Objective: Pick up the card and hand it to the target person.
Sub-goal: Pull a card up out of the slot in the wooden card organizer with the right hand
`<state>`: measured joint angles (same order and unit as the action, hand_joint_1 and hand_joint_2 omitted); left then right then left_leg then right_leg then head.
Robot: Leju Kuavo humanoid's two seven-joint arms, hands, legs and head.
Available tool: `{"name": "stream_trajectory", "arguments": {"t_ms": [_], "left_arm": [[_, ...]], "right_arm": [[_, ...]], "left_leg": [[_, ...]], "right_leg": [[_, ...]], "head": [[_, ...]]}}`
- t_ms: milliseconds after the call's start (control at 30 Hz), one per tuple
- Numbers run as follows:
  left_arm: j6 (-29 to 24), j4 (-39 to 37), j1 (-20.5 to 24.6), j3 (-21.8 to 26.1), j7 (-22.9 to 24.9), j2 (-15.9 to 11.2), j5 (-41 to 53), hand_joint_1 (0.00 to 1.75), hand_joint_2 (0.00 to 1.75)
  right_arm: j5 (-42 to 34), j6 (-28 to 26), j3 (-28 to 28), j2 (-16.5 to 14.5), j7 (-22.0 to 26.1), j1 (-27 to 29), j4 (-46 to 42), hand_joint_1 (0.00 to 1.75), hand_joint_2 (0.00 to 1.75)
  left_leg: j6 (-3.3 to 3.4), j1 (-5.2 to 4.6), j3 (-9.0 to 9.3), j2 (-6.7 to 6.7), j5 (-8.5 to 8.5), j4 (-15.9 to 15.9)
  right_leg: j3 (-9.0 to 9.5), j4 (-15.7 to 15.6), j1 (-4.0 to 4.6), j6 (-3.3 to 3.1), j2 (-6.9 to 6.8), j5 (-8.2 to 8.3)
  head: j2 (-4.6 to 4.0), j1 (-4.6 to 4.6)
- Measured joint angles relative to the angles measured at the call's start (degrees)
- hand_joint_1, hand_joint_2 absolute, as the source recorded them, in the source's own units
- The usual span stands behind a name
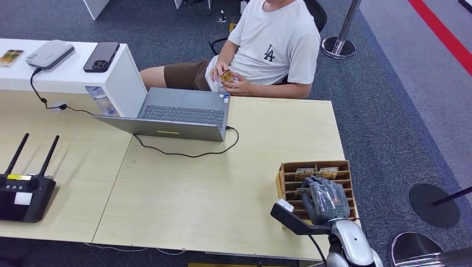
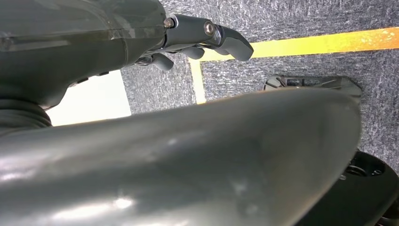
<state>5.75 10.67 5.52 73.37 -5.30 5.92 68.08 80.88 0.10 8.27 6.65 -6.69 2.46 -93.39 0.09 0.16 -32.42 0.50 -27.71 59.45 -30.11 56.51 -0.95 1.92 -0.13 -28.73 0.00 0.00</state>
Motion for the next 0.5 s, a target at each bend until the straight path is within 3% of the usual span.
{"name": "stream_trajectory", "arguments": {"t_ms": [200,400,500], "left_arm": [[0.24,-0.04,0.05,-0.06,0.11,0.10,0.06,0.00,0.00],[4.92,-0.11,-0.18,-0.60,-3.16,-0.51,0.08,0.00,0.00],[5.45,0.01,-0.36,-1.23,-4.58,-0.64,0.39,0.00,1.31]], "right_arm": [[0.05,-0.01,0.24,-0.28,0.07,0.02,-0.10,1.54,1.75],[0.24,0.09,0.31,-0.58,0.35,-0.31,0.39,1.55,1.75],[0.32,0.05,-0.06,-0.68,0.47,0.02,0.21,1.54,1.75]], "left_leg": [[-0.01,0.01,0.00,-0.01,0.00,-0.01],[-0.01,0.01,0.01,-0.03,0.00,-0.01],[-0.01,0.01,0.02,-0.03,-0.01,-0.01]], "right_leg": [[0.00,-0.02,0.01,-0.02,0.00,0.01],[0.00,-0.01,0.01,-0.01,0.03,0.01],[0.01,-0.01,0.01,-0.01,0.03,0.00]], "head": [[0.00,0.00],[0.00,0.00],[0.00,0.00]]}}
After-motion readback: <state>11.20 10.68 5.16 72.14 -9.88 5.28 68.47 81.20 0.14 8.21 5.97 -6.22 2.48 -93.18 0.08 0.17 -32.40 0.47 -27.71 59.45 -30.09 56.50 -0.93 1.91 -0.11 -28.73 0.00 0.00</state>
